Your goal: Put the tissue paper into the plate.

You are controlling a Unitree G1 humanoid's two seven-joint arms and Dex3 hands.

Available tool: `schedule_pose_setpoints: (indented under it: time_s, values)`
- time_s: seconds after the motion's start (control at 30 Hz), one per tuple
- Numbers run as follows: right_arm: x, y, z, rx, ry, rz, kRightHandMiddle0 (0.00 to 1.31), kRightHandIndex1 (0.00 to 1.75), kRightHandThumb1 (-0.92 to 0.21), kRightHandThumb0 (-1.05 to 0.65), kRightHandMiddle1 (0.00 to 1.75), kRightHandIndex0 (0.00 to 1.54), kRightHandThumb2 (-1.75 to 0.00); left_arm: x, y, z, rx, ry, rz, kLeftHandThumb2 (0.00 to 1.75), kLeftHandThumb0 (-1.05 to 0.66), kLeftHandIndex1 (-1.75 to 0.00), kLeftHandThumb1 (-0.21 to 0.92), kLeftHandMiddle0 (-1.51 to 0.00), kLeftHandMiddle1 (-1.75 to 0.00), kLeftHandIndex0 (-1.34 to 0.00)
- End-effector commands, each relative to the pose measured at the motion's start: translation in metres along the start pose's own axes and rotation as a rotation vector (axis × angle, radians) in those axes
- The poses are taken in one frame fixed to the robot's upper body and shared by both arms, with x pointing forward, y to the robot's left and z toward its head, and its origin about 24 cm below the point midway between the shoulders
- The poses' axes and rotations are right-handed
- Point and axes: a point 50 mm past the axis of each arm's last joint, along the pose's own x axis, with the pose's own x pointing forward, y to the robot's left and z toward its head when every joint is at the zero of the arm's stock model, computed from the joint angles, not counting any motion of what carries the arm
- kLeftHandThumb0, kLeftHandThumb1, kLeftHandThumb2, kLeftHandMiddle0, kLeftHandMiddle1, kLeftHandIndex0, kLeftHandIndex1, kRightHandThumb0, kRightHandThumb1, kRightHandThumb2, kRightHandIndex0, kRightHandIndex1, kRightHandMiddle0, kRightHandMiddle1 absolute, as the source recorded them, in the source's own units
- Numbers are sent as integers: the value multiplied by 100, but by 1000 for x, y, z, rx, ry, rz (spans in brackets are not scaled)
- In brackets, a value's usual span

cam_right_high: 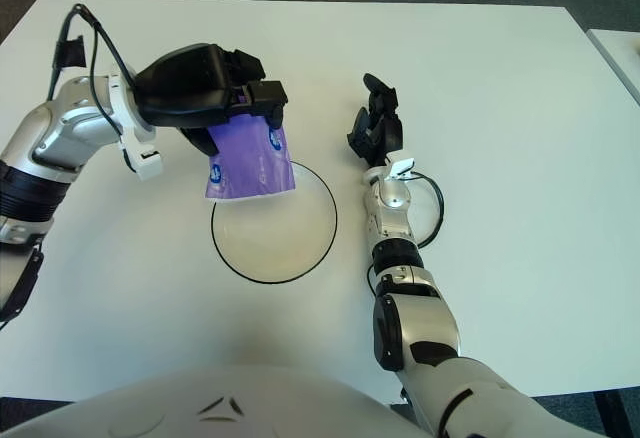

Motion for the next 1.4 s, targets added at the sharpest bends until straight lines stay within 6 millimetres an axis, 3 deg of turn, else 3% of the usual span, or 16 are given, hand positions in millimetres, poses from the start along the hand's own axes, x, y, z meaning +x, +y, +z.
schedule_pose_setpoints:
  time_s: [0.0, 1.2, 1.3, 1.33, 1.37]
  values:
    - [-76, -17, -82, 73, 438, -115, 0, 1, -92, -63, 75, 23, -80, 0, -7, 8, -15, -40, -1, 172, -1, -175, -3, -87, -175, -65]
    - [-78, -21, -87, 93, 459, -128, 0, 1, -92, -63, 74, 23, -80, 0, -18, 10, -45, -63, 79, 165, -1, -175, 3, -82, -175, -60]
    - [-77, -21, -87, 87, 455, -124, 0, 1, -92, -63, 73, 23, -80, 1, -18, 9, -35, -53, 69, 154, -1, -166, 10, -77, -175, -60]
    - [-77, -22, -87, 82, 454, -119, 0, 1, -92, -63, 73, 23, -81, 1, -18, 8, -28, -46, 56, 143, -1, -159, 18, -72, -175, -58]
    - [-77, -23, -87, 78, 454, -115, 0, 0, -92, -62, 73, 23, -81, 1, -19, 8, -23, -41, 46, 116, -14, -164, 40, -56, -175, -47]
